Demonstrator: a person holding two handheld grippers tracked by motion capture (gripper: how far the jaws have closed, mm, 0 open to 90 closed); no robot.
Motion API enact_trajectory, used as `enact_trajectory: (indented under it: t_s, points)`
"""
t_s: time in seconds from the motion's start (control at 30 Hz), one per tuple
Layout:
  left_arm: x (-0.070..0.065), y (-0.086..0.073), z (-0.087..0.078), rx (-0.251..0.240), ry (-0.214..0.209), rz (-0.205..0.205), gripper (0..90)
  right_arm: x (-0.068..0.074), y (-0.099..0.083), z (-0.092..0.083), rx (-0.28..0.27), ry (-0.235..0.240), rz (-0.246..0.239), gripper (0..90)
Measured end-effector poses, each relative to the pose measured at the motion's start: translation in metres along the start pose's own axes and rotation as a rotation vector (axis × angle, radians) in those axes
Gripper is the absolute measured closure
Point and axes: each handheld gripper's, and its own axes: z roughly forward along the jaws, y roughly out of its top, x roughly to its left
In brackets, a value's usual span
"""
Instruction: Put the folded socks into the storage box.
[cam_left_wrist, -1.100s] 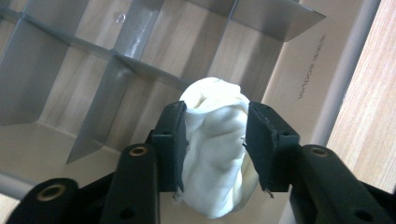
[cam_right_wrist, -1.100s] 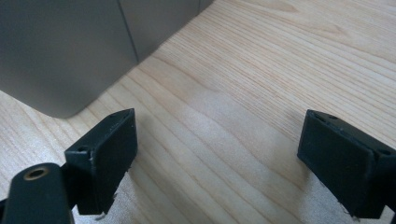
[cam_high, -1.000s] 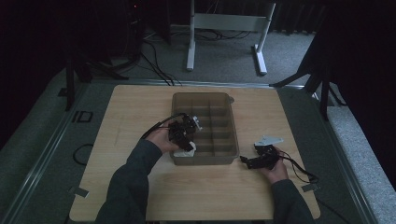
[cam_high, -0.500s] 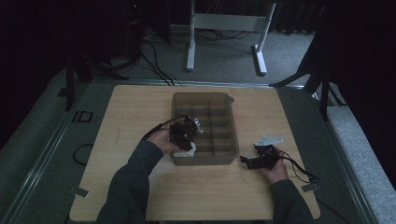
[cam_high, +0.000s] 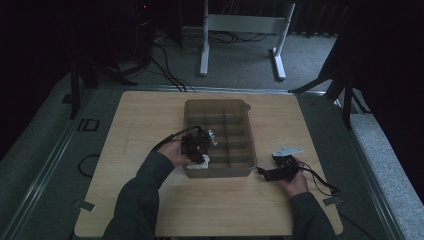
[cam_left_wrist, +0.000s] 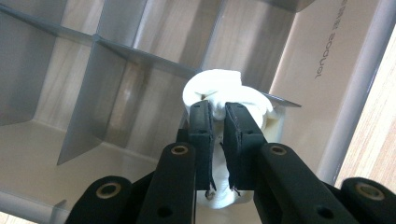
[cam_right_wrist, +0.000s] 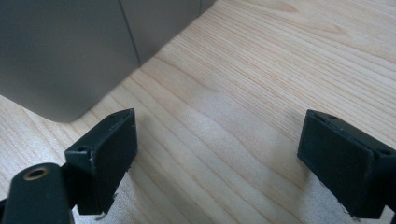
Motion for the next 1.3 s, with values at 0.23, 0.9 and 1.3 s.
enact_trajectory:
  t_s: [0.23, 0.9, 1.3]
  points:
    - [-0.001, 0.000, 0.003, 0.017, 0.002, 0.002, 82.1, 0.000, 0.000, 0.000, 0.000, 0.000, 0.000, 11.5]
    - [0.000, 0.003, 0.019, 0.078, -0.004, 0.012, 82.3, 0.000, 0.000, 0.000, 0.000, 0.000, 0.000, 11.5]
    - [0.001, 0.004, 0.026, 0.102, -0.018, -0.008, 84.3, 0.000, 0.000, 0.000, 0.000, 0.000, 0.000, 11.5]
